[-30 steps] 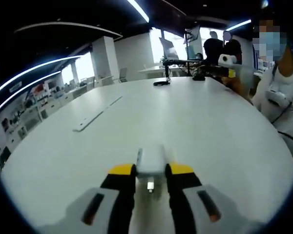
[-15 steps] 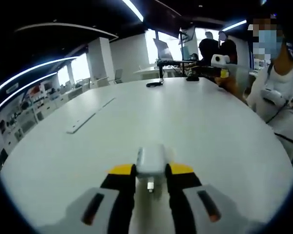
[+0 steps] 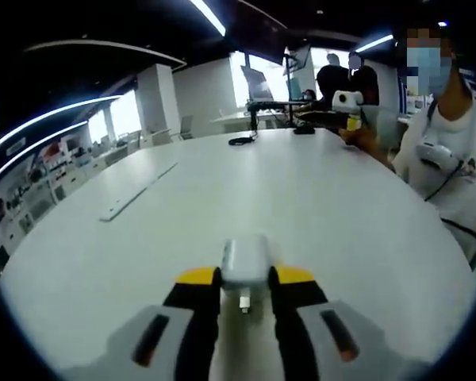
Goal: Plug the desk Type‑C cable into the charger adapter.
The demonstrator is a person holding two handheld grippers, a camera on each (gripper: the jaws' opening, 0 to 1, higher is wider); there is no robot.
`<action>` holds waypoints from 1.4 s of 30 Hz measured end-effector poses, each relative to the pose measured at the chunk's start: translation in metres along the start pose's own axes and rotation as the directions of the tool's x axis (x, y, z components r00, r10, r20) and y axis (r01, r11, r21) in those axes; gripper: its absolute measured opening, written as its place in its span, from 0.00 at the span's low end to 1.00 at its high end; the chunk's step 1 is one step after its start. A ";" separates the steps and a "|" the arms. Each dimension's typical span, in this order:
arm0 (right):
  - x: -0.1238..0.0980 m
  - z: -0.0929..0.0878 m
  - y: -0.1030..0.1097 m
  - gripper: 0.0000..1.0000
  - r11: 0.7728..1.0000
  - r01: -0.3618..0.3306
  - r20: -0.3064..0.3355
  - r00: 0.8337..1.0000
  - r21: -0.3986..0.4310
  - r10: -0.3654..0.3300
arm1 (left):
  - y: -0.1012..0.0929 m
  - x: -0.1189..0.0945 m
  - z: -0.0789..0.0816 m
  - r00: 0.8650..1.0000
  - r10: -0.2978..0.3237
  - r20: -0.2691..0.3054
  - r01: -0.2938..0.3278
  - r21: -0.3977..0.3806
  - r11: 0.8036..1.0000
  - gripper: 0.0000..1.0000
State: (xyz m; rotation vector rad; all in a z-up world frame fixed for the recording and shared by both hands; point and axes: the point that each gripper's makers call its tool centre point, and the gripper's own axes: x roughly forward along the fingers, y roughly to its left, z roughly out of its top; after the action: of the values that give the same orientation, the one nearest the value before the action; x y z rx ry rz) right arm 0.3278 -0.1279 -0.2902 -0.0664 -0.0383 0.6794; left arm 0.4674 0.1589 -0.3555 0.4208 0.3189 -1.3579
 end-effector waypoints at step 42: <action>-0.005 0.008 -0.001 0.86 1.000 -0.004 0.013 1.000 -0.017 0.004 | -0.033 0.003 0.006 1.000 -0.027 -0.013 0.027 0.003 1.000 0.24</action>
State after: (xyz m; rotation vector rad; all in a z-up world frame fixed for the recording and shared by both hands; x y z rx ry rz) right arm 0.3237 -0.1312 -0.2820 -0.0790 -0.0561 0.6837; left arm 0.4351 0.1485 -0.3555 0.4292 0.3347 -1.3824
